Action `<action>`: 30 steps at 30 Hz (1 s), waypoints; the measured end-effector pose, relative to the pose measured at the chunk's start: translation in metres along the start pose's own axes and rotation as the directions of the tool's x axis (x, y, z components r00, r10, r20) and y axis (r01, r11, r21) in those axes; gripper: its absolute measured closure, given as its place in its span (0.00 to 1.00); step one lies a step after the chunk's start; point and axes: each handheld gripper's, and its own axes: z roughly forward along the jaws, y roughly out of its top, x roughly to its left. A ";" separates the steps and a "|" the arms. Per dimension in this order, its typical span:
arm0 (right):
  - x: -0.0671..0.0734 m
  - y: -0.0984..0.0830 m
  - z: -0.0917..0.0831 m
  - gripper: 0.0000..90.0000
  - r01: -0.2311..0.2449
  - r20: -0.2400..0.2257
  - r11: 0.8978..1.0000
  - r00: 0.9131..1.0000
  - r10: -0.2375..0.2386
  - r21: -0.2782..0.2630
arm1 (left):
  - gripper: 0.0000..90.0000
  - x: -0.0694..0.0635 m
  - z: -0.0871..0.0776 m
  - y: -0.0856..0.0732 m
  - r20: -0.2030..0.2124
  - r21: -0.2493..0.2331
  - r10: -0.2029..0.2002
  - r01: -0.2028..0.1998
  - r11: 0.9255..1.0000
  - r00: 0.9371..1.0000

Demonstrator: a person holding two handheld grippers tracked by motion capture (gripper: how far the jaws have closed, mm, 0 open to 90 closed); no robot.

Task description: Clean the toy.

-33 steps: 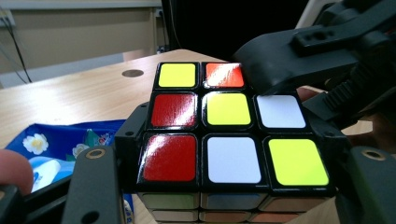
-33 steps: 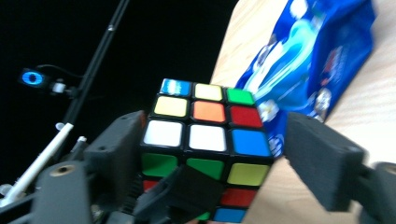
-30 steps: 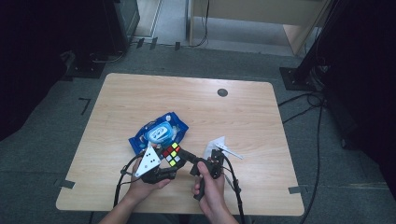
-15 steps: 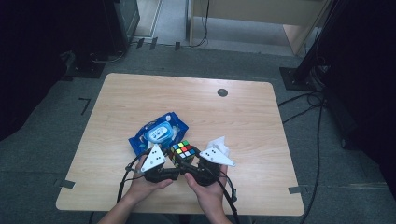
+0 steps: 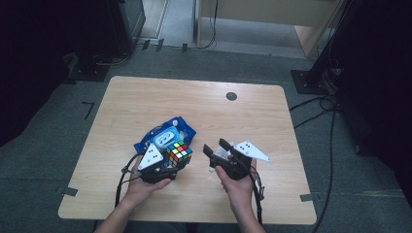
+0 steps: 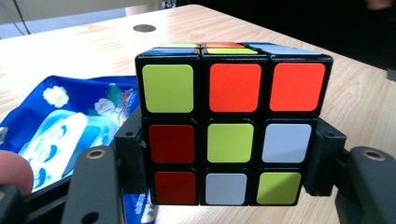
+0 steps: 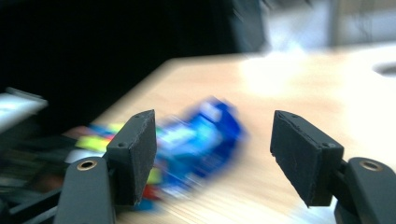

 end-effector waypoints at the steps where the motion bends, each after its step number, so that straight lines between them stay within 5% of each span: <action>1: -0.010 -0.004 0.006 0.39 0.032 0.036 0.999 0.999 -0.033 0.043 | 0.38 0.000 0.000 0.000 0.003 -0.001 0.001 -0.001 1.000 1.000; 6: -0.032 -0.028 0.027 0.45 0.131 0.157 0.981 0.976 -0.153 0.141 | 0.38 -0.004 0.003 0.000 0.023 0.004 0.011 -0.011 1.000 1.000; 9: -0.043 -0.034 0.041 0.44 0.192 0.168 0.954 0.958 -0.233 0.229 | 0.38 -0.005 0.005 -0.002 0.029 0.010 0.010 -0.010 1.000 1.000; 14: -0.055 -0.047 0.053 0.44 0.173 0.153 0.925 0.960 -0.235 0.339 | 0.38 -0.004 0.006 -0.003 0.036 0.016 0.013 -0.014 1.000 0.999; 17: -0.056 -0.050 0.054 0.41 0.169 0.176 0.916 0.953 -0.245 0.363 | 0.38 -0.004 0.005 -0.003 0.036 0.017 0.008 -0.009 1.000 0.999; 18: -0.058 -0.051 0.055 0.49 0.163 0.173 0.915 0.955 -0.241 0.370 | 0.38 -0.004 0.005 -0.003 0.037 0.016 0.008 -0.008 1.000 0.999; 21: -0.061 -0.054 0.052 0.57 0.151 0.175 0.920 0.958 -0.226 0.362 | 0.38 -0.005 0.004 -0.002 0.038 0.016 0.011 -0.012 1.000 0.999; 23: -0.062 -0.054 0.050 0.76 0.151 0.186 0.922 0.956 -0.228 0.355 | 0.38 -0.005 0.003 -0.002 0.040 0.015 0.011 -0.011 1.000 0.999; 27: -0.064 -0.053 0.045 0.93 0.121 0.149 0.935 0.973 -0.179 0.332 | 0.38 -0.007 0.005 -0.003 0.044 0.020 0.020 -0.021 1.000 0.999; 30: -0.053 -0.042 0.034 0.96 0.111 0.085 0.963 0.987 -0.136 0.246 | 0.38 -0.009 0.007 -0.003 0.053 0.024 0.033 -0.035 0.999 0.998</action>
